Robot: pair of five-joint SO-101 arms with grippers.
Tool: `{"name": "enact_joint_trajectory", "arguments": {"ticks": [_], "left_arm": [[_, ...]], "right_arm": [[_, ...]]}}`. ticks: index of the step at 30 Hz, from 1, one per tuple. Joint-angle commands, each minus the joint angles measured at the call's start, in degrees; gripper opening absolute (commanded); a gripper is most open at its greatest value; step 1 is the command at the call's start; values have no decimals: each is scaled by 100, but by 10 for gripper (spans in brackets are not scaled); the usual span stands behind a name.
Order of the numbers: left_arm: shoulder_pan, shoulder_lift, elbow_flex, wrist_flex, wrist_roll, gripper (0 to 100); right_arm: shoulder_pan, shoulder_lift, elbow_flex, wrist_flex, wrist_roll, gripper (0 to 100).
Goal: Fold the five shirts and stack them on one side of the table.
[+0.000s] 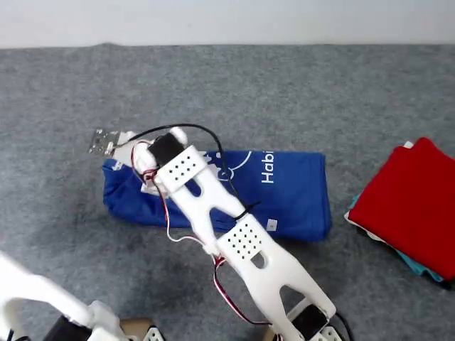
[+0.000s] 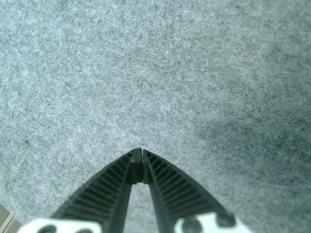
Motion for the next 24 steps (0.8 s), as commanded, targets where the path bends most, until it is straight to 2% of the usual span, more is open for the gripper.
{"name": "enact_joint_trajectory", "arguments": {"ticks": [1, 6, 11, 14, 20, 24], "left_arm": [[26, -141, -22, -123, -53, 6], [18, -141, -22, -88, -53, 6], [18, -141, -22, -88, -62, 6], [18, -141, -22, -97, -62, 6], [18, -141, -22, -105, -62, 6], [18, -149, -22, -79, -62, 6]], "right_arm": [[215, -444, -211, 242, -229, 10], [541, -365, 457, 251, -624, 9], [690, -374, 1266, 251, -642, 9], [769, -418, 1152, 251, -659, 9], [787, -1182, 985, 251, -668, 9], [796, -1842, 1855, 259, -686, 9]]}}
